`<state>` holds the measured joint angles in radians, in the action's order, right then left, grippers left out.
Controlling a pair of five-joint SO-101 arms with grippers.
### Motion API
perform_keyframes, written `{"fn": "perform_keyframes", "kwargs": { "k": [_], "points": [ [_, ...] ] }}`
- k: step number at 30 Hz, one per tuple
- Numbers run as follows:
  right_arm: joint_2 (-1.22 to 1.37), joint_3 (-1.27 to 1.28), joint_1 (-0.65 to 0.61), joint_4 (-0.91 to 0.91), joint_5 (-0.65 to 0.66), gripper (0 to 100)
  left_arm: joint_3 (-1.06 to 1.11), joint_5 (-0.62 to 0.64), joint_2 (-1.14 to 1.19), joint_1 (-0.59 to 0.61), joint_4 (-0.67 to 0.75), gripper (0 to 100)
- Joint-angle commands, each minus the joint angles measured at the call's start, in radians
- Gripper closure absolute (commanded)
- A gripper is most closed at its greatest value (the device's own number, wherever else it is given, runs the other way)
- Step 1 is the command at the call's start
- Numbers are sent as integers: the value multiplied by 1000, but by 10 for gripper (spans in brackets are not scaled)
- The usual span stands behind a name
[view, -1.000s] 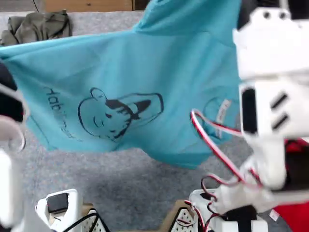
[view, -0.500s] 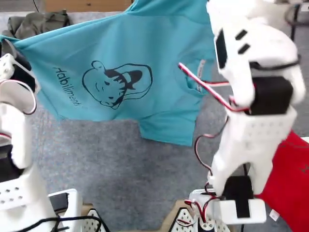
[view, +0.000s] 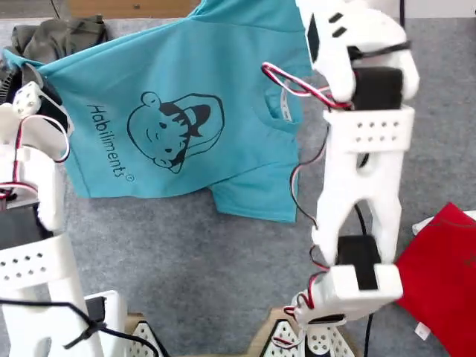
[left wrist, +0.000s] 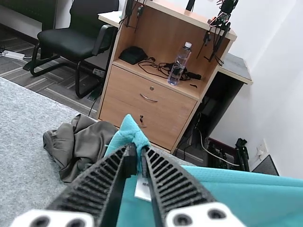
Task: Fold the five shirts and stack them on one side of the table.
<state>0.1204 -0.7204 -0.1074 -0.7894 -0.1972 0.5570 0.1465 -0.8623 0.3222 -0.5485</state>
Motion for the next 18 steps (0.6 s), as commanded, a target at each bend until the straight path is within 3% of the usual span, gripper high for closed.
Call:
{"fn": "perform_keyframes", "kwargs": {
  "k": [1, 11, 18],
  "points": [
    [70, -2, 18, 84, 9, 993, 66, -6, 25, 0, 149, 980],
    [278, -5, 13, 304, 6, 993, -21, -54, 420, -37, 443, 980],
    [361, -5, 12, 376, 9, 993, -367, -48, 800, -43, 456, 980]
  ]
}}
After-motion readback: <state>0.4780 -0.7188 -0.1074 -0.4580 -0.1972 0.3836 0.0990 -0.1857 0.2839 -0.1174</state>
